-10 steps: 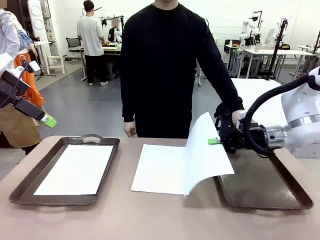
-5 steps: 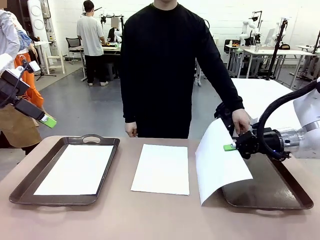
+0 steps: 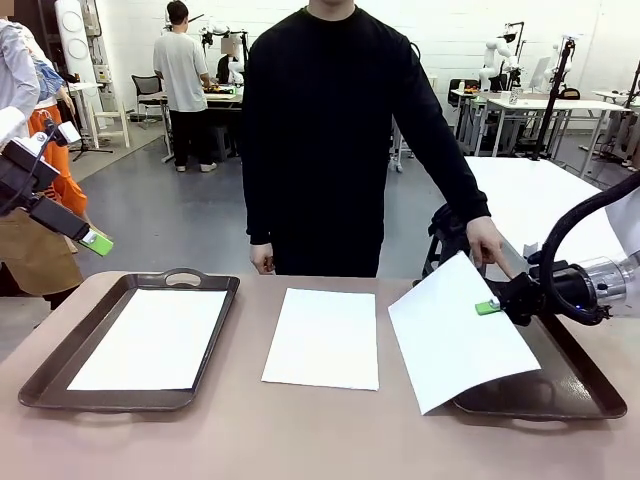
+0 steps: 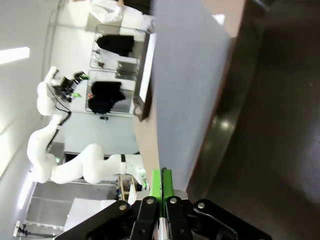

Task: Sort the A4 documents.
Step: Place the A4 Paper in the designated Handle tray.

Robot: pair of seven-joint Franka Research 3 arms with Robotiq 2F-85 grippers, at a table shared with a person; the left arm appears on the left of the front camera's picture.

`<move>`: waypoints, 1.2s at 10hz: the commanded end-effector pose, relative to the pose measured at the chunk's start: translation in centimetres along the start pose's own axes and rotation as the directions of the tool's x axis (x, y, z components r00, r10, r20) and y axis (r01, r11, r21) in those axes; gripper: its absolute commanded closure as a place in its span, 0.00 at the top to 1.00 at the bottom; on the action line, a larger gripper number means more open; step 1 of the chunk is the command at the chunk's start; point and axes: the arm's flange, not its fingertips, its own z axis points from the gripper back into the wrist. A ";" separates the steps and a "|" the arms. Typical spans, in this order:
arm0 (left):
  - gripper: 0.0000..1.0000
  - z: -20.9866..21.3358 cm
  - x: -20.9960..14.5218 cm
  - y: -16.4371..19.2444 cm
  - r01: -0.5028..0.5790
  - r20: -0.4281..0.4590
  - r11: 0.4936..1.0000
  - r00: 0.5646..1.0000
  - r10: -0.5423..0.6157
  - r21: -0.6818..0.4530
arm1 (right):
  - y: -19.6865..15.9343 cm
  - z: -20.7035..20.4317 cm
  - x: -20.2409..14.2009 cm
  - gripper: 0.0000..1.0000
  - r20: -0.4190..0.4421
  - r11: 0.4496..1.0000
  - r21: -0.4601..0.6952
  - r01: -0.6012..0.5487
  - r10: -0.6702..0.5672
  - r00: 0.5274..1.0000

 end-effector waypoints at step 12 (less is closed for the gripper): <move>1.00 0.0 -0.1 0.1 0.006 0.001 1.000 1.000 -0.006 -0.003 | -0.5 6.6 -1.6 0.01 0.073 0.876 -0.483 0.009 0.030 0.997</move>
